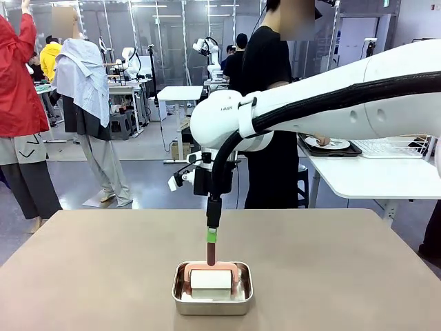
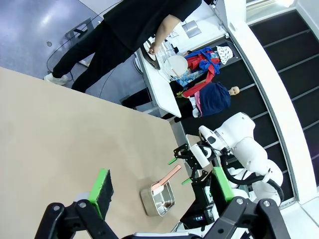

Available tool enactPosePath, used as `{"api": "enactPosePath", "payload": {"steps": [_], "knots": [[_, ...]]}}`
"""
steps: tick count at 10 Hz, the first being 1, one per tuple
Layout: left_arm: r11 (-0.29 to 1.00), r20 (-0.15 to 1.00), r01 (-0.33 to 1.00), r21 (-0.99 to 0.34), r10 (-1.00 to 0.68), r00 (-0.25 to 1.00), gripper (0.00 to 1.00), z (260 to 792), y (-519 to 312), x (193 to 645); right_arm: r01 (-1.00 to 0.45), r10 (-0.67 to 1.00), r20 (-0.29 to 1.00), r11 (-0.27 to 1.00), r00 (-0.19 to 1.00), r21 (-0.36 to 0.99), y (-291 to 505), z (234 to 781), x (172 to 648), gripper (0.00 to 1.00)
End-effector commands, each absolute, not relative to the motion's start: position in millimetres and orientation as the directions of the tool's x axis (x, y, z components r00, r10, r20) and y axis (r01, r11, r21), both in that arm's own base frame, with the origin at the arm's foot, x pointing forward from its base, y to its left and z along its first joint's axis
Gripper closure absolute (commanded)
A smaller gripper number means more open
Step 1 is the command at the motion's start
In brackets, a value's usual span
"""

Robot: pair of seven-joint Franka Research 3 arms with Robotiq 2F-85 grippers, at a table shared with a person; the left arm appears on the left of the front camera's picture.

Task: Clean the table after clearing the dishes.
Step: When the right (or left) Handle tray is removed, use the right hand (or left hand) to clean the right (or left) side of the table with the Lint Roller.

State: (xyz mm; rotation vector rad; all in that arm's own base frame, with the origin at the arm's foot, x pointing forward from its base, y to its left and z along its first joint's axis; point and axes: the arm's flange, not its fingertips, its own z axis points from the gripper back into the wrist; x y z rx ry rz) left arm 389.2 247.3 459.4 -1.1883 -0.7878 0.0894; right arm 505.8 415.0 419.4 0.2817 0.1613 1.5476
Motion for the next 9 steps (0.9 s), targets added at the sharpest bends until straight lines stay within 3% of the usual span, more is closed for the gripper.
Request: {"api": "enactPosePath", "payload": {"steps": [1,4,9], "knots": [[0.388,0.502,0.342,-0.856,0.465,0.729,0.0,461,248,388,-0.956,0.999,0.023,0.028,0.036,0.291,425,422,504,0.0],[0.388,0.502,0.342,-0.856,0.465,0.729,0.0,461,248,388,-0.946,1.0,0.009,0.02,0.024,0.323,432,410,502,0.09],[0.388,0.502,0.342,-0.856,0.465,0.729,0.0,461,248,388,-0.934,1.0,0.025,0.004,0.014,0.357,434,404,507,0.56]]}}
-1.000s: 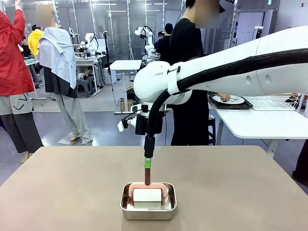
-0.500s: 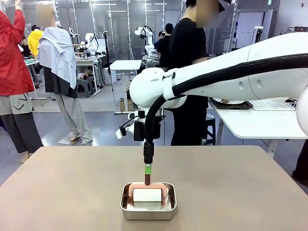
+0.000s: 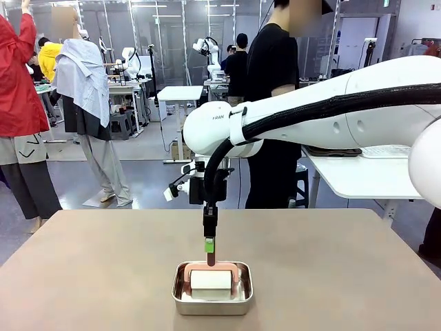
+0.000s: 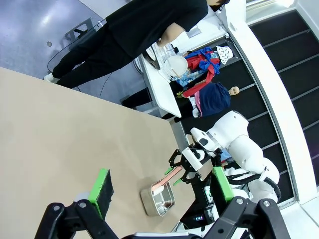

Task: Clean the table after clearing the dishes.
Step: When the right (or left) Handle tray is removed, use the right hand (or left hand) to clean the right (or left) side of the table with the Lint Roller.

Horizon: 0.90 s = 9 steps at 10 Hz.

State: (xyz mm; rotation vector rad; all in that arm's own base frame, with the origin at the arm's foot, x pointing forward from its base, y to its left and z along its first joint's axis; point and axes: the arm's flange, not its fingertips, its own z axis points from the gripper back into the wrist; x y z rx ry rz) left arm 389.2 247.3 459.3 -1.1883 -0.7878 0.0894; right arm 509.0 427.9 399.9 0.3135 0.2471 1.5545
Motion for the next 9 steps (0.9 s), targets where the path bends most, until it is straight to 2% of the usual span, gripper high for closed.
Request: {"api": "enactPosePath", "payload": {"steps": [1,4,5,8,9], "knots": [[0.388,0.502,0.342,-0.856,0.465,0.729,0.0,461,248,388,-0.932,1.0,0.017,0.002,0.009,0.363,435,403,506,0.64],[0.388,0.502,0.342,-0.856,0.465,0.729,0.0,461,248,388,-0.929,1.0,0.002,0.007,0.009,0.37,433,404,506,0.95],[0.388,0.502,0.342,-0.856,0.465,0.729,0.0,461,248,388,-0.929,1.0,0.002,0.011,0.012,0.37,432,405,505,1.0],[0.388,0.502,0.342,-0.856,0.465,0.729,0.0,461,248,388,-0.944,0.999,0.014,0.03,0.036,0.328,419,431,502,0.98],[0.388,0.502,0.342,-0.856,0.465,0.729,0.0,461,248,388,-0.96,0.994,-0.064,0.098,0.084,0.263,407,449,499,0.86]]}}
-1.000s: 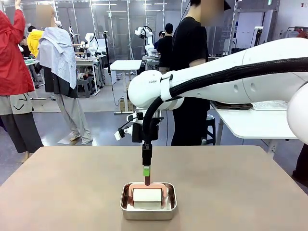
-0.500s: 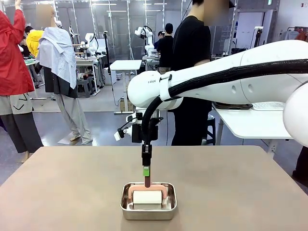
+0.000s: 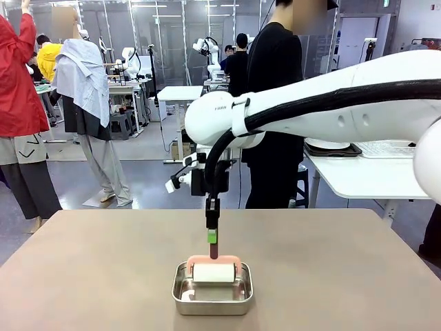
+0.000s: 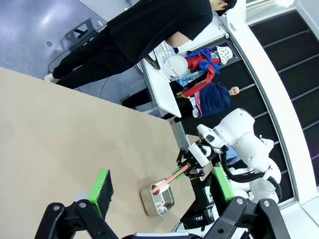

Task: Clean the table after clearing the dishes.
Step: When the right (or left) Handle tray is removed, use the right hand (or left hand) to clean the right (or left) side of the table with the Lint Roller.

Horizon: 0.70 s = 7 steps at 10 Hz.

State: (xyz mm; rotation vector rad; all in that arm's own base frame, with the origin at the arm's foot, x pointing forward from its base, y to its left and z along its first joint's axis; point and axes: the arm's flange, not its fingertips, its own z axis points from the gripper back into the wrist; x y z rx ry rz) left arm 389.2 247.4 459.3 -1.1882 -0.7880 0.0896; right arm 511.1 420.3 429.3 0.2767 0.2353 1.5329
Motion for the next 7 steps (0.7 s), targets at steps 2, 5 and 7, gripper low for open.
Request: {"api": "enactPosePath", "payload": {"steps": [2,5,7], "knots": [[0.388,0.502,0.342,-0.856,0.465,0.729,0.0,461,248,388,-0.932,0.952,-0.024,0.303,0.305,0.2,367,489,499,0.86],[0.388,0.502,0.342,-0.856,0.465,0.729,0.0,461,248,388,-0.599,0.61,0.08,0.731,0.788,0.327,259,489,523,0.86],[0.388,0.502,0.342,-0.856,0.465,0.729,0.0,461,248,388,-0.196,0.175,0.089,0.87,0.981,0.452,184,457,524,0.86]]}}
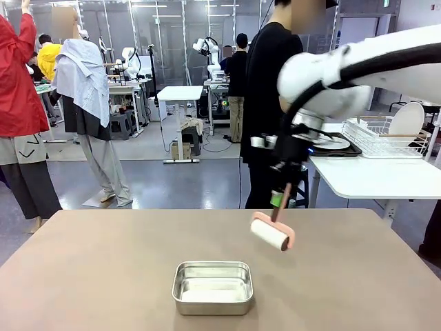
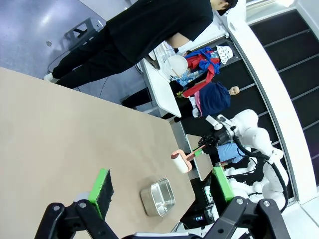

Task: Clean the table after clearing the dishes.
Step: When the right (or left) Handle tray is removed, use the right hand (or left hand) to clean the right (or left) side of the table with the Lint Roller.

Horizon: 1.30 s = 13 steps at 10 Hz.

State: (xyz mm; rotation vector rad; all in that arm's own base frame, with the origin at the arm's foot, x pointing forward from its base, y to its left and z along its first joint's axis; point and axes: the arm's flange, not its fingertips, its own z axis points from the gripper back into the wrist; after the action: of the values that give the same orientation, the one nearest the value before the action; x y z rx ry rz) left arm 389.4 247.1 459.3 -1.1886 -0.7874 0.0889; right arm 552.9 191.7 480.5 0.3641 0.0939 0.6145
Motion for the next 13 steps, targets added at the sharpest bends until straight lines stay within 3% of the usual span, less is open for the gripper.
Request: {"api": "enactPosePath", "payload": {"steps": [1,2,3,4,5,7,8,9,10,11,13], "knots": [[0.388,0.502,0.342,-0.856,0.465,0.729,0.0,461,248,388,-0.049,0.018,0.063,0.844,0.998,0.534,165,440,524,0.86],[0.388,0.502,0.342,-0.856,0.465,0.729,0.0,461,248,388,0.003,-0.043,0.052,0.798,0.998,0.603,154,428,526,0.86],[0.388,0.502,0.342,-0.856,0.465,0.729,0.0,461,248,388,-0.057,-0.001,0.09,0.768,0.996,0.638,148,419,527,0.86],[0.388,0.502,0.342,-0.856,0.465,0.729,0.0,461,248,388,-0.14,0.101,0.097,0.78,0.99,0.61,150,412,531,0.86],[0.388,0.502,0.342,-0.856,0.465,0.729,0.0,461,248,388,-0.124,0.154,-0.008,0.823,0.988,0.554,126,415,543,0.86],[0.388,0.502,0.342,-0.856,0.465,0.729,0.0,461,248,388,-0.124,0.154,-0.008,0.823,0.988,0.554,126,415,543,0.86],[0.388,0.502,0.342,-0.856,0.465,0.729,0.0,461,248,388,-0.083,0.101,0.003,0.804,0.995,0.589,129,406,540,0.79],[0.388,0.502,0.342,-0.856,0.465,0.729,0.0,461,248,388,-0.101,0.138,-0.018,0.802,0.99,0.589,145,406,547,0.79],[0.388,0.502,0.342,-0.856,0.465,0.729,0.0,461,248,388,-0.064,0.072,0.015,0.749,0.997,0.66,143,396,556,0.79],[0.388,0.502,0.342,-0.856,0.465,0.729,0.0,461,248,388,-0.026,0.075,-0.037,0.696,0.997,0.718,132,381,555,0.79],[0.388,0.502,0.342,-0.856,0.465,0.729,0.0,461,248,388,0.037,0.0,-0.05,0.687,0.999,0.726,116,355,551,0.79]]}}
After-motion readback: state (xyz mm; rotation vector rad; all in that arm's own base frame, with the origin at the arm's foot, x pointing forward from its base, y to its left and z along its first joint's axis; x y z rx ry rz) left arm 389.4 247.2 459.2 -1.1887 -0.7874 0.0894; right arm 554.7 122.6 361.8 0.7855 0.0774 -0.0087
